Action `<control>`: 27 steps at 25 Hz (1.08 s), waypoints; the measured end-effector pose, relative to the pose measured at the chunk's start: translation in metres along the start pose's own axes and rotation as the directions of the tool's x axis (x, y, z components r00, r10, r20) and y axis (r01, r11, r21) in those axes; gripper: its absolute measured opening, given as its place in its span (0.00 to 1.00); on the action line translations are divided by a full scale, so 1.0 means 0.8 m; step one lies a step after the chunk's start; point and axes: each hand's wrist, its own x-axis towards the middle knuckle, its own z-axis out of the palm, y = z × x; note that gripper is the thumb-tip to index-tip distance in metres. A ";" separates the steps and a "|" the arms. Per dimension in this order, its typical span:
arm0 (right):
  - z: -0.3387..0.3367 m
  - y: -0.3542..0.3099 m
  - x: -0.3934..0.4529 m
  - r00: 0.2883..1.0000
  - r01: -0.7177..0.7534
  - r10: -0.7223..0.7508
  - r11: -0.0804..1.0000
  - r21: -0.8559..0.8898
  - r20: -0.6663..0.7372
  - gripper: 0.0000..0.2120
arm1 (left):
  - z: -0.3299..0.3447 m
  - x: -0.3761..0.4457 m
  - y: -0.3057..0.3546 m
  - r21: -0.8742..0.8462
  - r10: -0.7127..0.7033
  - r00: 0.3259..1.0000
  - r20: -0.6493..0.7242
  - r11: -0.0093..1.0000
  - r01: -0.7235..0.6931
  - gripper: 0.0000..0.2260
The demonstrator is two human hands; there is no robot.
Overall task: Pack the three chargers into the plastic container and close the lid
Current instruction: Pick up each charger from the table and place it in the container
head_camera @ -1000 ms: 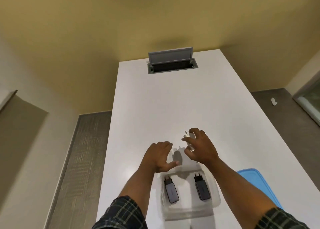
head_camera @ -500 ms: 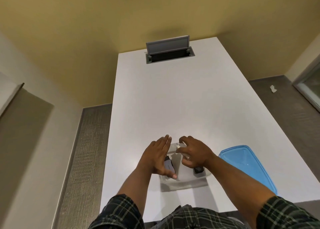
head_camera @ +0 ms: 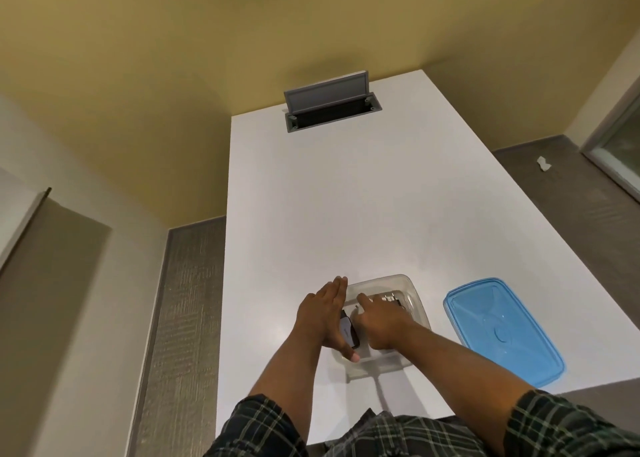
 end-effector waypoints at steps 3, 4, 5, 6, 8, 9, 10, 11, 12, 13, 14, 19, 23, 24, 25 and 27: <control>0.011 -0.011 0.005 0.997 -0.065 0.065 0.998 -0.006 0.032 0.16 | -0.001 0.002 0.005 -0.005 -0.031 0.999 0.014 1.000 0.031 0.71; 0.014 -0.012 0.006 0.997 -0.074 0.074 0.997 -0.011 0.029 0.17 | 0.000 0.002 0.006 -0.005 -0.038 0.999 0.016 0.999 0.038 0.71; 0.017 -0.012 0.006 0.997 -0.074 0.074 0.997 -0.012 0.023 0.17 | 0.000 0.002 0.007 -0.005 -0.042 0.999 0.017 0.999 0.042 0.71; 0.019 -0.011 0.006 0.997 -0.069 0.069 0.998 -0.004 0.018 0.17 | 0.001 0.002 0.008 -0.004 -0.043 0.999 0.019 0.999 0.043 0.71; 0.020 -0.007 0.005 0.998 -0.055 0.054 0.998 0.032 0.019 0.17 | 0.001 0.002 0.008 -0.001 -0.037 0.999 0.018 0.999 0.037 0.71; 0.020 -0.005 0.004 0.999 -0.047 0.046 0.998 0.049 0.018 0.17 | 0.001 0.003 0.007 -0.001 -0.033 0.999 0.017 0.999 0.034 0.71; 0.020 -0.002 0.004 0.999 -0.039 0.038 0.997 0.062 0.012 0.17 | 0.001 0.004 0.007 -0.003 -0.031 0.999 0.021 1.000 0.031 0.72; 0.020 0.001 0.004 0.999 -0.033 0.033 0.997 0.071 0.004 0.17 | 0.001 0.004 0.007 -0.005 -0.032 0.999 0.025 0.999 0.032 0.72; 0.020 0.003 0.004 1.000 -0.027 0.027 0.997 0.076 -0.003 0.18 | 0.001 0.005 0.006 -0.003 -0.036 0.999 0.030 0.999 0.036 0.72; 0.020 0.006 0.004 1.000 -0.020 0.021 0.997 0.080 -0.008 0.20 | 0.002 0.005 0.006 -0.002 -0.039 0.999 0.036 0.999 0.039 0.73; 0.020 0.008 0.004 1.000 -0.011 0.013 0.997 0.082 -0.022 0.20 | 0.002 0.006 0.006 -0.003 -0.041 0.998 0.044 0.999 0.041 0.73; 0.019 0.027 -0.010 0.983 0.081 -0.080 0.997 0.000 -0.168 0.15 | 0.000 0.009 0.009 0.033 -0.013 0.999 0.044 0.999 0.012 0.74; 0.010 0.044 -0.028 0.938 0.157 -0.162 0.987 -0.041 -0.305 0.12 | -0.012 0.010 0.018 0.082 0.040 0.999 -0.004 0.996 -0.040 0.72; 0.007 0.048 -0.033 0.926 0.156 -0.160 0.987 -0.038 -0.343 0.12 | -0.017 0.011 0.022 0.089 0.072 0.997 -0.040 0.994 -0.068 0.68; 0.003 0.053 -0.037 0.915 0.139 -0.136 0.990 -0.021 -0.381 0.13 | -0.023 0.013 0.026 0.094 0.107 0.990 -0.093 0.991 -0.099 0.63; -0.002 0.066 -0.044 0.881 0.071 -0.038 0.996 0.053 -0.471 0.14 | -0.035 0.018 0.039 0.097 0.173 0.959 -0.225 0.983 -0.155 0.50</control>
